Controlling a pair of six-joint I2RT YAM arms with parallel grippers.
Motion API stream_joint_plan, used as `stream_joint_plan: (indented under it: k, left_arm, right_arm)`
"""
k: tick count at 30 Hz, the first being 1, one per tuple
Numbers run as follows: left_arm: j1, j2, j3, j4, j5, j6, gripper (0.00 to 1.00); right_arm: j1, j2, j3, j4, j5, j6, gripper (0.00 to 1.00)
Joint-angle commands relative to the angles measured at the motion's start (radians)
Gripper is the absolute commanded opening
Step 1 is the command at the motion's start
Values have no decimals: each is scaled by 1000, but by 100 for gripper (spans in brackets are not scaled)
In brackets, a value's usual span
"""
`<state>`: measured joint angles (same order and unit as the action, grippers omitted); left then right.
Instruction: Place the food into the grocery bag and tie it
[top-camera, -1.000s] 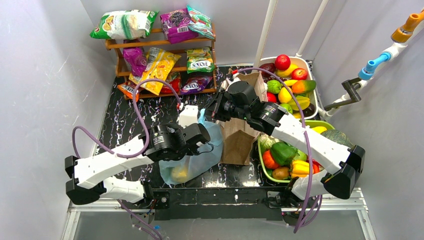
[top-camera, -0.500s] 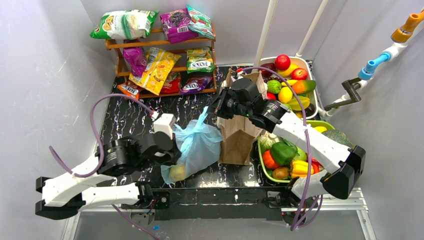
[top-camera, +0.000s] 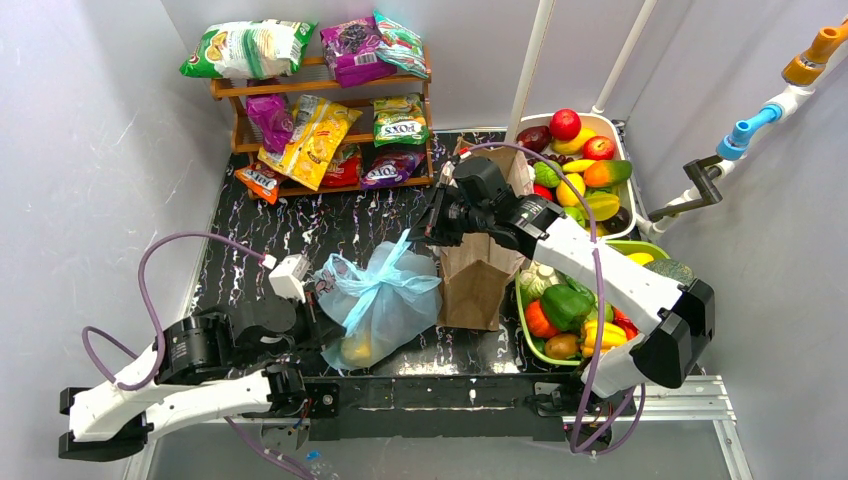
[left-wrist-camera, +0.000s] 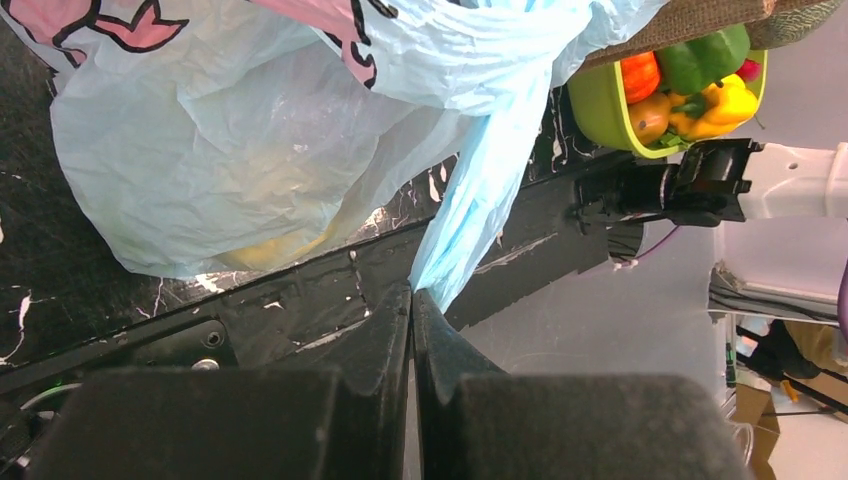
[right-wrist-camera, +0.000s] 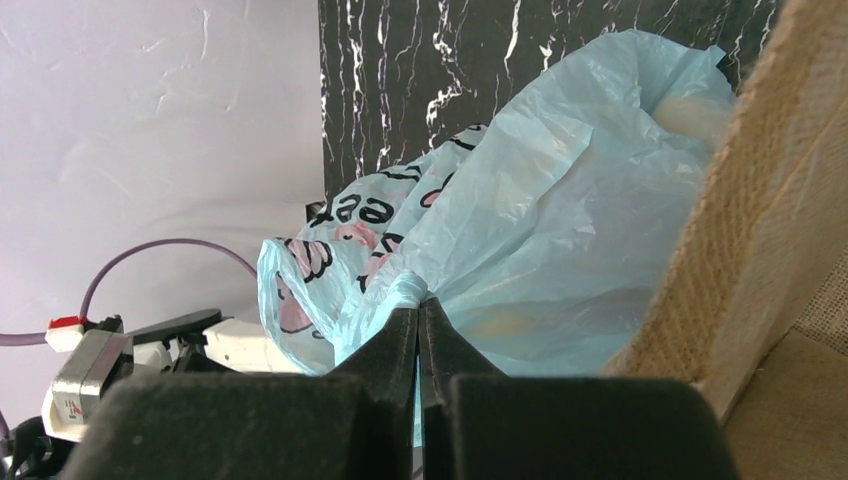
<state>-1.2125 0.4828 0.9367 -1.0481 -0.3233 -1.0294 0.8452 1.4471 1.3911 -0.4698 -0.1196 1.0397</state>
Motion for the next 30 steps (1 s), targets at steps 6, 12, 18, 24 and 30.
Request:
stream_joint_plan:
  k: [6,12,18,24,30]
  left_arm:
    - [-7,211,223,-182,29,150,48]
    - [-7,397,355,-106,-5,278,58]
    - [-7,478,352,-15,-70,335,51]
    - [9,436,307,59,-165,316,46]
    - [64,424,283,107,-152,358,48]
  right_arm:
    - [-65,-28,16,95,10,-98,1]
    - [-51,-34,7,87,-8,-107,1]
    - [-44,-37,7,81,-20,-107,1]
    - [-41,-53,5,74,-23,-110,1]
    - [-36,-60,-9,81,-27,-108,1]
